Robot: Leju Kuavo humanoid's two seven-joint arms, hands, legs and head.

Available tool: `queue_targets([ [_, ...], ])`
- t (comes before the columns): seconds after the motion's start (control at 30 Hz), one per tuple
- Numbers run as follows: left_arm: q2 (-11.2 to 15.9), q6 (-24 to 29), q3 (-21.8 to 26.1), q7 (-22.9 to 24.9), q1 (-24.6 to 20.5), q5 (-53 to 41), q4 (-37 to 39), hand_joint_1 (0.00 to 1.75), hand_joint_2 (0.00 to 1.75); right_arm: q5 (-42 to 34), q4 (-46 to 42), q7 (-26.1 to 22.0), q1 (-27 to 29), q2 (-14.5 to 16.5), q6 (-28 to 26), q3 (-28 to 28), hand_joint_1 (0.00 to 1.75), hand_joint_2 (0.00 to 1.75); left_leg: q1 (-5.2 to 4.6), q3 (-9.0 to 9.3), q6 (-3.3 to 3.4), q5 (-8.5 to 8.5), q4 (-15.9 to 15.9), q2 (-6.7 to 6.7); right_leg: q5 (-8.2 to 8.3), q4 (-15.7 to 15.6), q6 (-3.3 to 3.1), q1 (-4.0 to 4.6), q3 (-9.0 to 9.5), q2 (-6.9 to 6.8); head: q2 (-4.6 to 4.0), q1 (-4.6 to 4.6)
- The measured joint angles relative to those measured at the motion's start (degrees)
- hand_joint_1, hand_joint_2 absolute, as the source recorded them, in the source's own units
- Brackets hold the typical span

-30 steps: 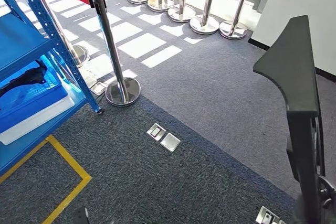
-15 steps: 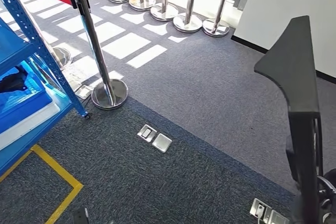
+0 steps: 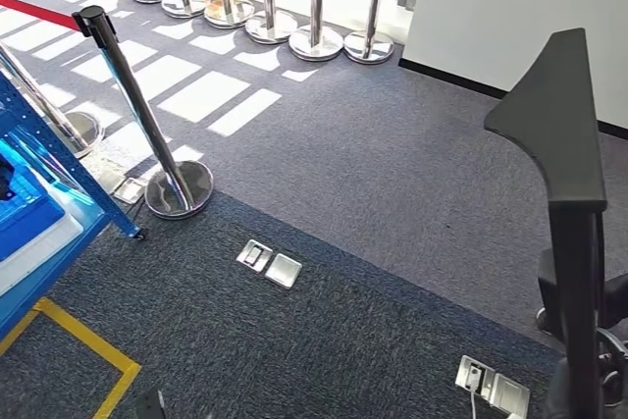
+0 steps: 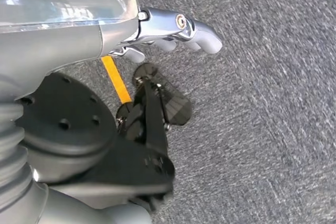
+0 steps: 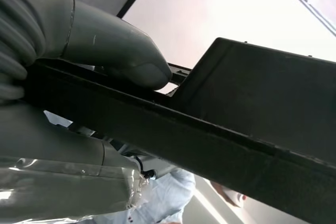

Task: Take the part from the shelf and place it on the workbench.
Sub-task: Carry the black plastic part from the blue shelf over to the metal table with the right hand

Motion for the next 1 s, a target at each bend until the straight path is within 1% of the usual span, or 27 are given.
queue_targets([
  [0.03,0.01,0.01,0.02,-0.01,-0.01,-0.01,0.00,0.00,1.75,0.02,0.03,0.01,0.01,0.01,0.00,0.00,1.75,1.75,0.01,-0.14,0.04,1.10,-0.33,-0.04,-0.08,0.01,-0.02,0.03,0.16,0.53,0.00,-0.01],
  [0.07,0.03,0.01,0.03,-0.03,-0.02,-0.01,0.00,0.00,1.75,0.03,0.05,0.02,0.02,0.01,0.00,0.00,1.75,1.75,0.03,0.76,0.12,3.17,-2.84,-0.16,-0.21,0.04,0.03,0.03,0.40,1.08,0.00,-0.01],
  [0.1,0.04,0.01,0.04,-0.04,-0.01,-0.01,0.00,0.00,1.75,0.07,0.06,0.02,0.03,0.02,0.00,0.00,1.75,1.75,0.09,2.26,0.21,5.50,-6.60,-0.59,-0.41,0.11,0.14,0.01,0.61,1.60,0.00,-0.01],
  [0.13,0.07,0.00,0.05,-0.06,0.00,-0.01,0.00,0.00,1.75,0.09,0.07,0.03,0.03,0.04,0.00,0.00,1.75,1.75,0.18,3.70,0.30,7.19,-10.07,-1.38,-0.64,0.33,0.35,0.07,0.70,2.09,0.00,0.01],
  [0.17,0.08,0.00,0.05,-0.08,0.03,-0.03,0.00,0.00,1.75,0.13,0.07,0.04,0.02,0.05,0.01,0.00,1.75,1.75,0.25,4.77,0.41,8.11,-12.63,-2.16,-0.81,0.58,0.62,0.10,0.59,2.54,0.00,0.05],
  [0.2,0.09,-0.01,0.05,-0.09,0.06,-0.04,0.00,0.00,1.75,0.16,0.07,0.04,0.02,0.08,0.01,0.00,1.75,1.75,0.23,5.24,0.54,8.27,-13.91,-2.79,-0.91,0.78,0.94,0.05,0.36,2.89,0.00,0.08],
  [0.23,0.10,-0.01,0.06,-0.11,0.07,-0.02,0.00,0.00,1.75,0.18,0.07,0.05,0.04,0.10,0.02,0.00,1.75,1.75,0.14,5.32,0.73,8.04,-14.19,-3.05,-0.90,0.88,1.28,-0.03,0.12,3.26,0.00,0.08],
  [0.27,0.09,-0.01,0.06,-0.13,0.06,-0.01,0.00,0.00,1.75,0.19,0.07,0.05,0.05,0.11,0.02,0.00,1.75,1.75,0.09,5.34,0.98,8.02,-14.41,-2.85,-0.88,0.87,1.59,-0.18,-0.05,3.59,0.00,0.08],
  [0.3,0.07,-0.01,0.07,-0.15,0.02,0.01,0.00,0.00,1.75,0.19,0.07,0.05,0.08,0.12,0.02,0.00,1.75,1.75,0.08,5.38,1.22,8.09,-14.56,-2.55,-1.07,1.01,1.89,-0.29,-0.12,3.44,0.00,0.07],
  [0.33,0.04,-0.02,0.08,-0.15,-0.01,0.03,0.00,0.00,1.75,0.19,0.07,0.05,0.02,0.13,0.01,0.00,1.75,1.75,0.15,5.48,1.52,8.14,-14.71,-2.22,-1.64,1.71,2.18,-0.31,-0.40,2.86,0.00,0.12],
  [0.37,0.01,-0.05,0.08,-0.16,-0.03,0.01,0.00,0.00,1.75,0.19,0.07,0.05,-0.11,0.13,0.01,0.01,1.75,1.75,0.24,5.59,1.77,8.16,-14.85,-1.83,-2.75,3.47,2.47,-0.33,-1.17,1.93,0.00,0.18],
  [0.4,0.00,-0.06,0.08,-0.17,-0.03,0.00,0.00,0.00,1.75,0.19,0.09,0.05,-0.26,0.13,0.00,0.03,1.75,1.75,0.23,5.68,1.97,8.11,-14.91,-1.39,-4.35,6.47,2.76,-0.41,-2.55,0.80,0.00,0.23],
  [0.47,0.01,-0.09,0.08,-0.14,0.03,0.01,0.00,0.00,1.75,0.15,0.27,0.08,-0.56,0.13,0.00,0.07,1.75,1.75,0.11,5.76,2.23,7.94,-14.92,-0.47,-7.39,13.93,3.24,-0.65,-6.29,-0.43,0.00,0.25],
  [0.5,0.01,-0.08,0.08,-0.10,0.04,0.02,0.00,0.00,1.75,0.10,0.40,0.11,-0.62,0.13,0.01,0.08,1.75,1.75,0.07,5.81,2.26,7.86,-14.92,-0.05,-7.85,16.29,3.38,-0.75,-7.57,-0.64,0.00,0.25],
  [0.53,0.01,-0.08,0.08,-0.07,0.04,0.03,0.00,0.00,1.75,0.05,0.54,0.14,-0.65,0.13,0.01,0.07,1.75,1.75,0.05,5.90,2.26,7.77,-14.92,0.32,-7.14,16.44,3.45,-0.80,-7.79,-0.76,0.00,0.25],
  [0.57,0.01,-0.08,0.08,-0.04,0.03,0.05,0.00,0.00,1.75,0.01,0.64,0.15,-0.68,0.13,0.02,0.07,1.75,1.75,0.04,6.06,2.20,7.66,-14.92,0.63,-5.41,14.23,3.44,-0.81,-6.84,-0.94,0.00,0.25],
  [0.6,0.00,-0.08,0.08,-0.04,0.02,0.05,0.00,0.00,1.75,-0.02,0.69,0.16,-0.73,0.13,0.02,0.07,1.75,1.75,0.04,6.28,2.10,7.53,-14.93,0.90,-3.14,10.22,3.33,-0.78,-4.97,-1.35,0.00,0.25],
  [0.63,-0.01,-0.09,0.08,-0.04,0.00,0.05,0.00,0.00,1.75,-0.03,0.73,0.16,-0.84,0.13,0.02,0.07,1.75,1.75,-0.01,6.50,1.96,7.40,-14.98,1.15,-1.53,6.21,3.12,-0.62,-3.02,-2.09,0.00,0.25],
  [0.67,-0.01,-0.09,0.09,-0.04,-0.01,0.05,0.00,0.00,1.75,-0.02,0.76,0.16,-0.97,0.13,0.02,0.08,1.75,1.75,-0.05,6.67,1.76,7.30,-15.04,1.36,-0.46,3.04,2.81,-0.39,-1.52,-2.65,0.00,0.23],
  [0.7,-0.01,-0.10,0.09,-0.03,-0.01,0.05,0.00,0.00,1.75,0.01,0.79,0.16,-1.08,0.13,0.01,0.09,1.75,1.75,-0.08,6.79,1.54,7.23,-15.12,1.58,-0.12,1.27,2.52,-0.14,-0.72,-3.06,0.00,0.21],
  [0.73,-0.01,-0.11,0.09,-0.01,-0.02,0.04,0.00,0.00,1.75,0.06,0.83,0.17,-1.15,0.13,0.01,0.10,1.75,1.75,-0.08,6.90,1.26,7.20,-15.25,1.82,-0.38,0.86,2.22,0.13,-0.57,-3.14,0.00,0.19],
  [0.8,0.01,-0.16,0.10,0.01,-0.05,0.05,0.00,0.00,1.75,0.31,0.86,0.24,-1.19,0.13,0.00,0.10,1.75,1.75,0.07,7.32,0.59,7.01,-15.51,2.33,-0.10,0.30,1.51,0.17,-0.36,-2.44,0.00,0.17],
  [0.83,0.03,-0.19,0.10,0.00,-0.07,0.04,0.00,0.00,1.75,0.45,0.87,0.30,-1.27,0.14,0.00,0.14,1.75,1.75,0.14,7.38,0.33,6.50,-15.14,2.18,0.11,-0.15,1.04,0.08,-0.07,-2.13,0.00,0.16],
  [0.87,0.05,-0.22,0.10,-0.01,-0.08,0.03,0.00,0.00,1.75,0.57,0.90,0.37,-1.46,0.14,0.00,0.18,1.75,1.75,0.14,6.98,0.18,5.48,-13.79,1.78,0.34,-0.59,0.61,-0.05,0.22,-1.80,0.00,0.14],
  [0.9,0.09,-0.25,0.11,-0.01,-0.07,0.02,0.00,0.00,1.75,0.64,0.97,0.50,-1.70,0.15,0.01,0.25,1.75,1.75,0.14,5.93,0.11,3.95,-11.25,1.19,0.50,-0.91,0.29,-0.19,0.47,-1.49,0.00,0.09],
  [0.97,0.15,-0.26,0.16,0.06,-0.06,-0.01,0.00,0.00,1.75,0.68,1.26,0.83,-2.15,0.14,0.02,0.32,1.75,1.75,0.05,2.28,0.09,0.71,-3.75,0.19,0.49,-0.94,-0.01,-0.07,0.54,-0.74,0.00,0.05],
  [1.0,0.17,-0.26,0.18,0.10,-0.06,-0.01,0.00,0.00,1.75,0.69,1.45,1.01,-2.27,0.14,0.02,0.35,1.75,1.75,0.04,0.72,0.08,0.02,-0.93,0.02,0.43,-0.91,-0.08,-0.02,0.59,-0.31,0.00,0.04],
])
